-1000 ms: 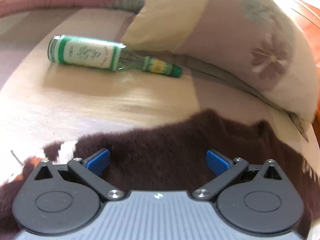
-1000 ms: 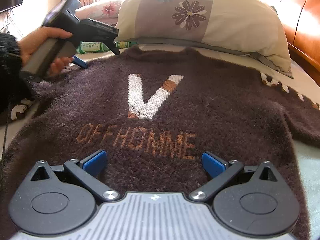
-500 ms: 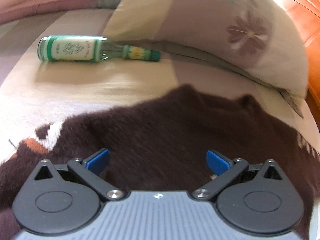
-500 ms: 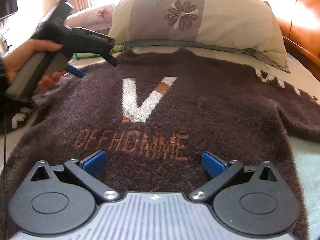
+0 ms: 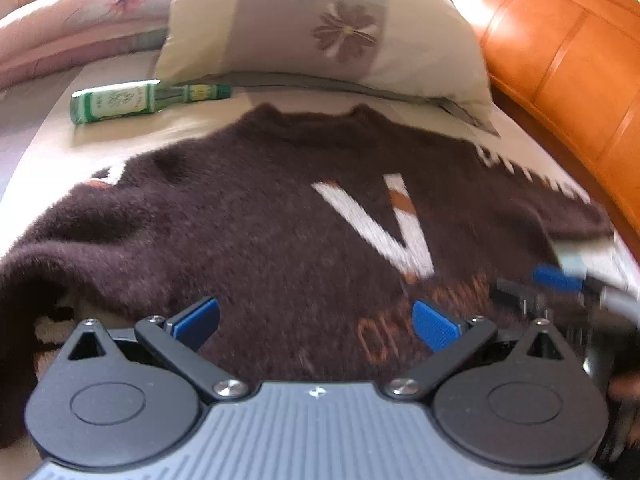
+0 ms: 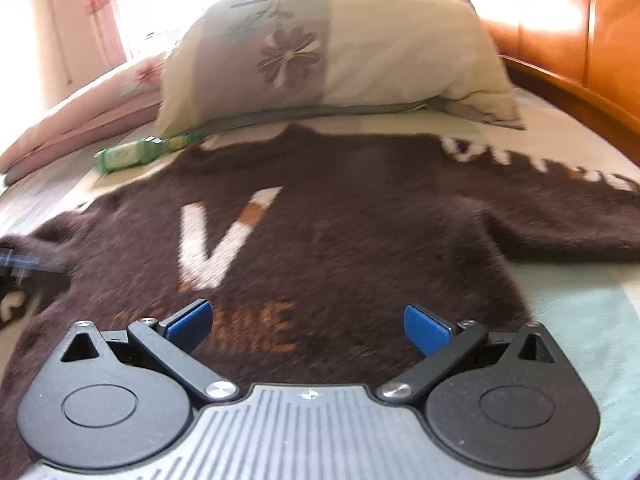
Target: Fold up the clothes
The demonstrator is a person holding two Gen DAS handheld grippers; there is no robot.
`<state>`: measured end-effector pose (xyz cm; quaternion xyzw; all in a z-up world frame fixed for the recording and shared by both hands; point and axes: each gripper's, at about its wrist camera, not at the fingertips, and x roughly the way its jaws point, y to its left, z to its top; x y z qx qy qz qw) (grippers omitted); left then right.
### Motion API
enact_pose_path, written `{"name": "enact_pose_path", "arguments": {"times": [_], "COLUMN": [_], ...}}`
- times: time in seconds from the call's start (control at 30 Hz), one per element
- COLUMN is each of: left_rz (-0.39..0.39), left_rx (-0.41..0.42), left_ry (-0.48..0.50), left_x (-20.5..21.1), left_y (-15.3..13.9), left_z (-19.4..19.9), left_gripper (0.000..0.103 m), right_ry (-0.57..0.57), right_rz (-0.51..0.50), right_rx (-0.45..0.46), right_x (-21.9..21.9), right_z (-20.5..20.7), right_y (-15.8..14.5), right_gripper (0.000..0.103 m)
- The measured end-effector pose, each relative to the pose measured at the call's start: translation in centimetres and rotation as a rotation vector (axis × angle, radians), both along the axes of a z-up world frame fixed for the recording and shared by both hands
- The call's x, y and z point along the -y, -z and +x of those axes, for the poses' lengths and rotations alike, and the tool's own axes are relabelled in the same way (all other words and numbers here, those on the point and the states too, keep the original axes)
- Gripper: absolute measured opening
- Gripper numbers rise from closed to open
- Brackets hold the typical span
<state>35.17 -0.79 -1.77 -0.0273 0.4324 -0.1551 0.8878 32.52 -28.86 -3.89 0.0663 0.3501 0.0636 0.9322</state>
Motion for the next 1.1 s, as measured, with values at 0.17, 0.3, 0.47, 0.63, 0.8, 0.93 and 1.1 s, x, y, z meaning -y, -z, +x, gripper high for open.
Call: {"name": "enact_pose_path", "arguments": {"times": [0.17,0.3,0.47,0.63,0.8,0.93,1.1], "left_rz": [-0.006,-0.050,-0.087,-0.022,-0.111,-0.118,-0.009], "left_rx": [0.007,0.002,0.005,0.098,0.107,0.098,0.155], "left_ry": [0.049,0.068,0.071,0.130,0.019,0.051,0.098], "left_x": [0.6,0.2,-0.4,-1.9,-3.7,-2.7,-1.0], "left_y": [2.1,3.8,3.7,2.0,2.5,4.2,5.1], "left_z": [-0.4,-0.5,-1.5,-4.4,-3.5,-3.2,-3.6], "left_gripper": [0.102,0.102,0.102,0.102,0.102,0.102,0.102], "right_ry": [0.024,0.017,0.000,-0.081,-0.128,-0.074,0.059], "right_rz": [0.041,0.049,0.047,0.102,0.008,0.035,0.324], "right_rx": [-0.024,-0.024,-0.034,-0.050,0.022,-0.001,-0.092], "right_x": [1.1,1.1,1.0,2.4,7.1,13.1,21.7], "right_z": [0.7,0.9,1.1,0.3,0.3,4.7,12.3], "right_y": [0.8,1.1,1.5,-1.2,-6.4,-7.5,-3.5], "right_gripper": [0.103,0.103,0.103,0.103,0.103,0.103,0.103]}}
